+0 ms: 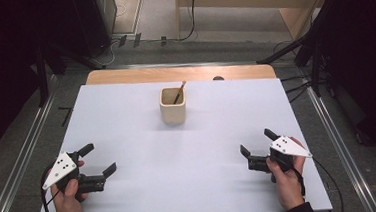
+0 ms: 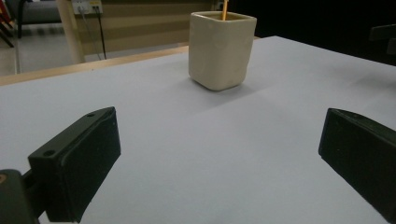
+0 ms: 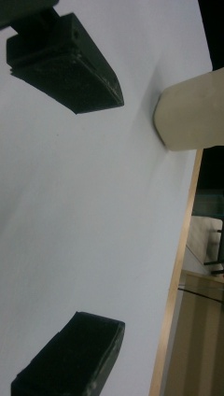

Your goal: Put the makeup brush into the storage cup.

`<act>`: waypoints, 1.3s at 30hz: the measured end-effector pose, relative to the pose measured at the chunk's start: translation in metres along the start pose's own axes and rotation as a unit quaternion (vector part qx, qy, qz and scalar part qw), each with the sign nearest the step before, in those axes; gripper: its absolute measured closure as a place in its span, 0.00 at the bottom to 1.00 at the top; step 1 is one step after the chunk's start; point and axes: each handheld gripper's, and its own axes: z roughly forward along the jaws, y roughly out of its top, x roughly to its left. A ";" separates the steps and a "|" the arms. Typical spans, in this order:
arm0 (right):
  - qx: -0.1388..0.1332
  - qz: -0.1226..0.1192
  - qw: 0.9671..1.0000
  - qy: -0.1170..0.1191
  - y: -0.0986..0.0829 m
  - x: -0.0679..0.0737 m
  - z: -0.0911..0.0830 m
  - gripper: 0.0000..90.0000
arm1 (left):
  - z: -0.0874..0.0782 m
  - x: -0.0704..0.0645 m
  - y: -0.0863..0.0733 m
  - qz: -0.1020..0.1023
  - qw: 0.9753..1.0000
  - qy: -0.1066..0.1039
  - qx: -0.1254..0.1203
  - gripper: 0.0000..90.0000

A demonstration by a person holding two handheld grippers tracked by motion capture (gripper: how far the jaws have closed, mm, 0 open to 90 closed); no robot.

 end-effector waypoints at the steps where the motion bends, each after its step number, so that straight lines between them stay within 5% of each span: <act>1: 0.000 0.001 1.000 0.000 0.000 0.000 -0.001 0.00 | 0.000 0.000 0.000 -0.001 1.000 0.000 0.000 0.00; 39: -0.005 0.005 1.000 -0.001 -0.010 -0.014 -0.021 0.00 | 0.002 -0.001 0.000 -0.003 1.000 -0.002 -0.002 0.00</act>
